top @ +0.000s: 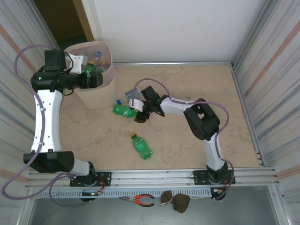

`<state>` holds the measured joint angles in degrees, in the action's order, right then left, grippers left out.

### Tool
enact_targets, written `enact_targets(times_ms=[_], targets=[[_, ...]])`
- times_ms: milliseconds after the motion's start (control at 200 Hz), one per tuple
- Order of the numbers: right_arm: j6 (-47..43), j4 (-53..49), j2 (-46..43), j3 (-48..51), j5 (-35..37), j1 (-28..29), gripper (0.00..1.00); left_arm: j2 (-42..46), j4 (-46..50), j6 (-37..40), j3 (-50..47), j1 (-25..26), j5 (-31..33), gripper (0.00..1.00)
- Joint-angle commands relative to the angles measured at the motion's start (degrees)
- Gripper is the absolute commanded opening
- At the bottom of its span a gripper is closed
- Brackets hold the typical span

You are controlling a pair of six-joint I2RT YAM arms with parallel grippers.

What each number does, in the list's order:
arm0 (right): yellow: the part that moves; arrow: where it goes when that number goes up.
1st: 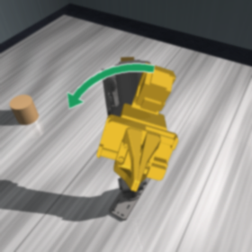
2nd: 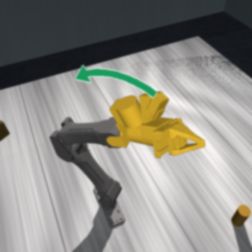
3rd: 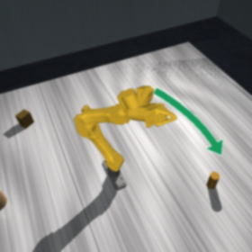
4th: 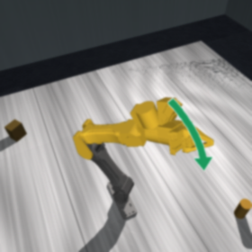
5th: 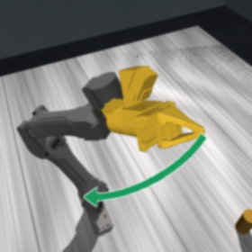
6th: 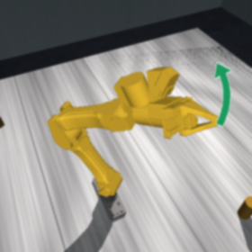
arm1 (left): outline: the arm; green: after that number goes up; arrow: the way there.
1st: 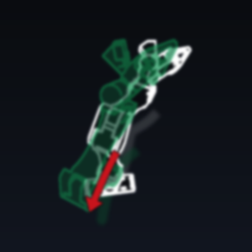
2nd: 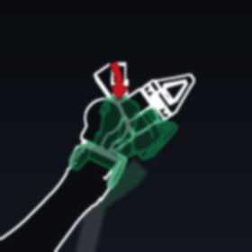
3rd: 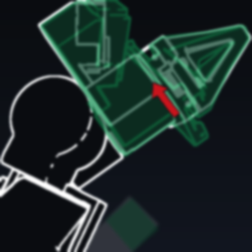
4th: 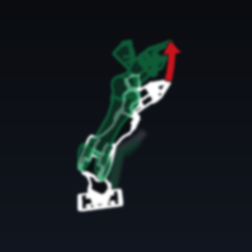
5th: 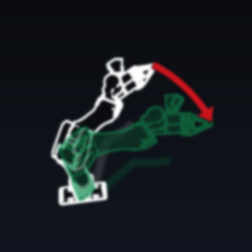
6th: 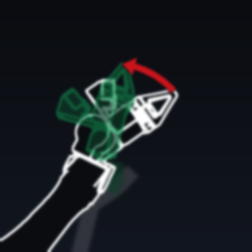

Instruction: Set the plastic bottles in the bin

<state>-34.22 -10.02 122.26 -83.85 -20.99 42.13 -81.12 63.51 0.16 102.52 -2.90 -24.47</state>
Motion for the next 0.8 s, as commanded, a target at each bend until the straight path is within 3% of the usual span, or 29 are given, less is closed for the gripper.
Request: enact_targets(times_ms=[0, 381, 791], targets=[[-1.81, -1.51, 1.92, -1.81, 0.51, 1.21, 0.62, 2.45, -2.00, -1.04, -1.19, 0.11, -1.17, 0.92], [-1.49, -1.23, 2.29, -1.71, 1.13, 1.76, 0.37, 2.98, -3.12, -1.55, -2.25, 0.18, -1.36, 0.91], [1.86, 1.05, -5.41, 3.48, -1.40, 0.72, 0.24, 4.27, -5.97, -3.07, -3.68, 0.20, -3.78, 0.91]])
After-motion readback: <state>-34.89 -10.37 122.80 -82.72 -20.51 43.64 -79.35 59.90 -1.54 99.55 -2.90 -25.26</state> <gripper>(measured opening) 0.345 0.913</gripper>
